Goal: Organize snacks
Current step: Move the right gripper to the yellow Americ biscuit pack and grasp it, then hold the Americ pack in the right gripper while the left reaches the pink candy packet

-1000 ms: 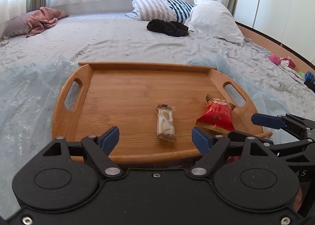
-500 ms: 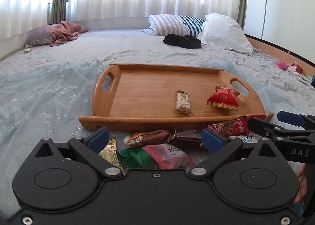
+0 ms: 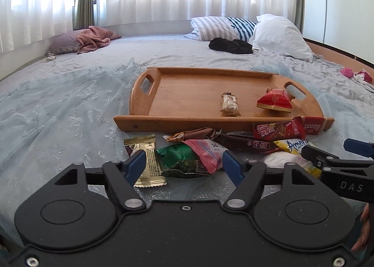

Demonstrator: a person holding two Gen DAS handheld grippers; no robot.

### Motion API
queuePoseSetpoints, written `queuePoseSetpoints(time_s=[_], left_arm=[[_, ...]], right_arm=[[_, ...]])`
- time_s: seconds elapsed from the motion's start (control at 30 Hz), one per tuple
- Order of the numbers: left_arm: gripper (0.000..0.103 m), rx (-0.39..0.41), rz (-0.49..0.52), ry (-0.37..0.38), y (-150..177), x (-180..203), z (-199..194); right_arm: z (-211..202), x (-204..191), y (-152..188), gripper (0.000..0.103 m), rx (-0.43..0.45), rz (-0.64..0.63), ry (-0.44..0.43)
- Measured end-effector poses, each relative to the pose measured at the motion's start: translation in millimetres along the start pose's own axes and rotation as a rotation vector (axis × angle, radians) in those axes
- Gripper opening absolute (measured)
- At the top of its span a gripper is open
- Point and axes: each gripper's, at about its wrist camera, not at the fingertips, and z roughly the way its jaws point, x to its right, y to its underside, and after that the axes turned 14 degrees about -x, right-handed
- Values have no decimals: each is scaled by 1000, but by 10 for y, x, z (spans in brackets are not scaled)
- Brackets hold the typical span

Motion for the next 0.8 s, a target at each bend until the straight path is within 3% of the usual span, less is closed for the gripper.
queuePoseSetpoints(time_s=[0.17,0.4,0.5,0.7,0.8], left_arm=[[49,-4,46,12,-2,91,16],[46,4,63,-6,-41,187,79],[39,3,75,-4,-36,216,68],[37,4,89,-3,-42,226,46],[37,12,81,0,-46,216,14]], right_arm=[[5,49,8,102,-14,13,-9],[9,-14,22,98,-35,-18,-67],[28,-62,19,94,-49,-35,-87],[58,-187,46,87,-53,-73,-97],[53,-201,25,75,-45,-61,-85]])
